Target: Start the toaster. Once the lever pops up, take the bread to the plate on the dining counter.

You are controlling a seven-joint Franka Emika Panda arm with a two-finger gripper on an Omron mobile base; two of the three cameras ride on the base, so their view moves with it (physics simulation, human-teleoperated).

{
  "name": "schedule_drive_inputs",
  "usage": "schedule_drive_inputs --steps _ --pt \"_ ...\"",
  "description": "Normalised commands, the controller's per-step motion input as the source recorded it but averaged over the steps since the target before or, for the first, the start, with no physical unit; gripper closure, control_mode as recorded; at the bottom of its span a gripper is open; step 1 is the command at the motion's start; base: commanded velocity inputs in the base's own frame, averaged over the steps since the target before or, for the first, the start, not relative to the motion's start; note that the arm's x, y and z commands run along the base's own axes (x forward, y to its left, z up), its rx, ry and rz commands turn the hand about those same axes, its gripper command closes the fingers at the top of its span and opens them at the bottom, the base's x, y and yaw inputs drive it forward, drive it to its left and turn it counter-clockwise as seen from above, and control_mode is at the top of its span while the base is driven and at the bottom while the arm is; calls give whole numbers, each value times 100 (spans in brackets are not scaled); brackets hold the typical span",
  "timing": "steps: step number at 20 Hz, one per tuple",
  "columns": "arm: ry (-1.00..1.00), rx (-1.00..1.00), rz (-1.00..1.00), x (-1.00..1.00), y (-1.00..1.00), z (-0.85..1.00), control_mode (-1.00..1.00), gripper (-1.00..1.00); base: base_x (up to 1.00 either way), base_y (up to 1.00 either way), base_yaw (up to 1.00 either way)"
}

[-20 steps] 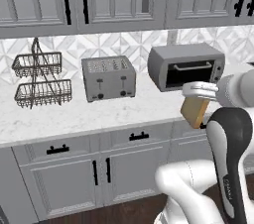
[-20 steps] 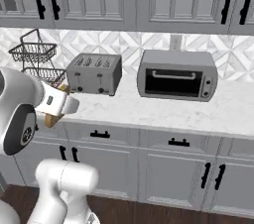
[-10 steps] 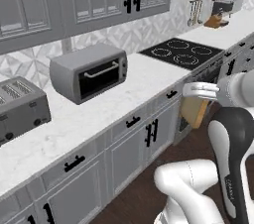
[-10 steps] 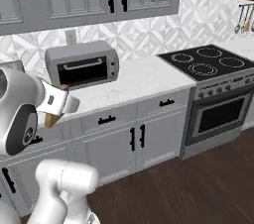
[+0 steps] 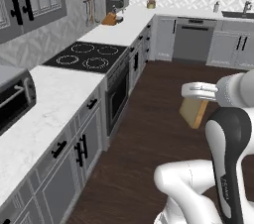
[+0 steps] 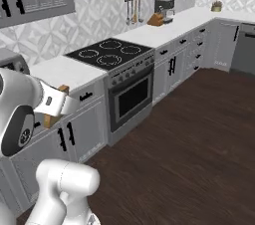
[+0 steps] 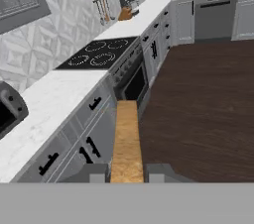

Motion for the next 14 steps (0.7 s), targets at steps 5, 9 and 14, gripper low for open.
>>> schedule_drive_inputs --steps 5,9,14 --pt "0 0 0 0 0 0 100 100 66 -67 -53" --pt "0 0 0 0 0 0 100 100 98 -61 -40" --pt "0 0 0 0 0 0 100 100 100 -59 -32"
